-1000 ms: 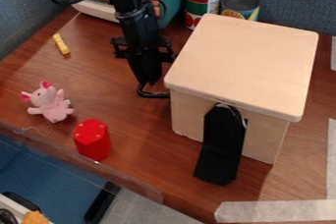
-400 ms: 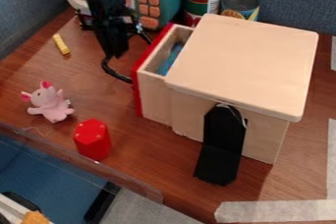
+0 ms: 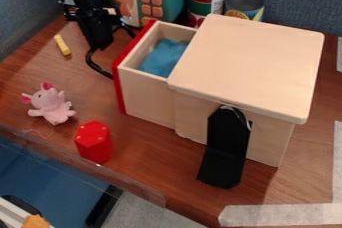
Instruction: Open the drawer
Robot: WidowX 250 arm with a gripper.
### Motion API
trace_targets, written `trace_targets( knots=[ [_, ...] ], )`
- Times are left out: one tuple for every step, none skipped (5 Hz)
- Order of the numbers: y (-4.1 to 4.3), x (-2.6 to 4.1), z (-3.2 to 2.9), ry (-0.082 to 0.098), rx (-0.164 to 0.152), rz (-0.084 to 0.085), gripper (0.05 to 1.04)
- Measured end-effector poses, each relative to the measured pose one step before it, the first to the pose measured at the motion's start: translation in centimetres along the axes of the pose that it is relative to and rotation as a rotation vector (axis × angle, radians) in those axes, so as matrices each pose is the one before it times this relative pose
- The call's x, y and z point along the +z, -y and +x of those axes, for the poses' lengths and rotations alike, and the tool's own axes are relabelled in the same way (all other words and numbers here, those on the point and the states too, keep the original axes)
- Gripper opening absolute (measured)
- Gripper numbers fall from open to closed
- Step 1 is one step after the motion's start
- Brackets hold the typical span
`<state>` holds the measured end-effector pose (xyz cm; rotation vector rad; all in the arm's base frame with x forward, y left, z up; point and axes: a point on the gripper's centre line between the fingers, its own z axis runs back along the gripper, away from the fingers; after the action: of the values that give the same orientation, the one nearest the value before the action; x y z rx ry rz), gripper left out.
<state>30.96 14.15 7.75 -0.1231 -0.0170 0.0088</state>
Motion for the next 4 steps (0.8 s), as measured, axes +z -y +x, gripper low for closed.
trace_targets(
  knots=[
    [-0.259,-0.245,0.005,-0.0221,-0.0083,-0.0013,0.113],
    [-0.281,-0.03,-0.109,-0.0108,-0.0054,0.0154,0.154],
    [-0.385,-0.423,-0.301,-0.0408,-0.0385,0.0287,0.373],
    [0.678,0.096,0.274,-0.025,-0.0705,0.0239,0.677]
  ],
)
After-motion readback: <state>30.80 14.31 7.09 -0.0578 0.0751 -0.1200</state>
